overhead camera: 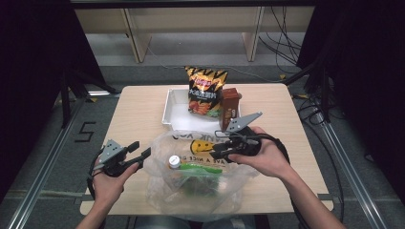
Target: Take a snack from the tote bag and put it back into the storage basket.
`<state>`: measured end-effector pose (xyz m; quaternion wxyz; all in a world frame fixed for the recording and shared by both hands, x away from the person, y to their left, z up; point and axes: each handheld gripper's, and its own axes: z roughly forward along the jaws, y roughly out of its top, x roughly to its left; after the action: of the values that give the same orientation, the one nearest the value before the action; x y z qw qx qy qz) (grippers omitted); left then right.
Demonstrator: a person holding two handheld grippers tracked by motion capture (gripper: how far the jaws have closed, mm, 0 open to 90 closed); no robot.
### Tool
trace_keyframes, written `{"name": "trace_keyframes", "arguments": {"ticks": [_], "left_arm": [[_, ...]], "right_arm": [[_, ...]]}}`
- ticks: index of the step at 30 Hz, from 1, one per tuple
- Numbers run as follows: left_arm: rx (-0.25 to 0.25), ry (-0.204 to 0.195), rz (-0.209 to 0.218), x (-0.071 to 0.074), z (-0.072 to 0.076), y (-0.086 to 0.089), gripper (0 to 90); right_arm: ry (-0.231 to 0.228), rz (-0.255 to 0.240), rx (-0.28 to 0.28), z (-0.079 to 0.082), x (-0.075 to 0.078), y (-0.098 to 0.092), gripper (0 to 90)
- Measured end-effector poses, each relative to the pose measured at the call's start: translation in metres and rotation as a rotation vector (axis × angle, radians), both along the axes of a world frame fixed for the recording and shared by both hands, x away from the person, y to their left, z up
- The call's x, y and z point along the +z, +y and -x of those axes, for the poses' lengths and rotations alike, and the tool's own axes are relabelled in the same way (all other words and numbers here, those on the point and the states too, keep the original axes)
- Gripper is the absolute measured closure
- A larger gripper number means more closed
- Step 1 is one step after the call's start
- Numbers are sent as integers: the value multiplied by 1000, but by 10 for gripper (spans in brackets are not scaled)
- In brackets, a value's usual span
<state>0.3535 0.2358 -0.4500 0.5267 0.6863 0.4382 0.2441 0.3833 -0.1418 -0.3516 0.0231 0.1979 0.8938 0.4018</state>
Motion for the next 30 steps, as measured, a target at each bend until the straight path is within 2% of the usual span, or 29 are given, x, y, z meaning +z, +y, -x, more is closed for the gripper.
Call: {"name": "trace_keyframes", "arguments": {"ticks": [6, 7, 8, 11, 16, 18, 20, 22, 25, 30], "left_arm": [[-3, -4, 5, 0, 0, 0, 437], [-3, -5, 6, 0, 0, 0, 437], [-3, -5, 6, 0, 0, 0, 437], [0, -2, -1, 0, 0, 0, 437], [-1, -3, 1, 0, 0, 0, 437], [-2, -2, 0, 0, 0, 0, 437], [-4, -2, -2, 0, 0, 0, 437], [-4, -4, -2, 0, 0, 0, 437], [-3, -4, -1, 0, 0, 0, 437], [-1, -4, 2, 1, 0, 0, 437]], "right_arm": [[36, 32, 26, 4, 0, 10, 697], [23, 42, 50, 3, 0, 11, 694], [34, 51, 59, 3, -1, 13, 690], [29, 76, 72, 2, -4, 17, 679], [61, 107, 66, 5, -7, 21, 665], [89, 107, 69, 7, -8, 22, 657], [77, 115, 84, 6, -10, 23, 651], [95, 133, 76, 8, -11, 24, 646], [78, 139, 118, 6, -14, 26, 645], [94, 155, 109, 6, -17, 28, 641]]}}
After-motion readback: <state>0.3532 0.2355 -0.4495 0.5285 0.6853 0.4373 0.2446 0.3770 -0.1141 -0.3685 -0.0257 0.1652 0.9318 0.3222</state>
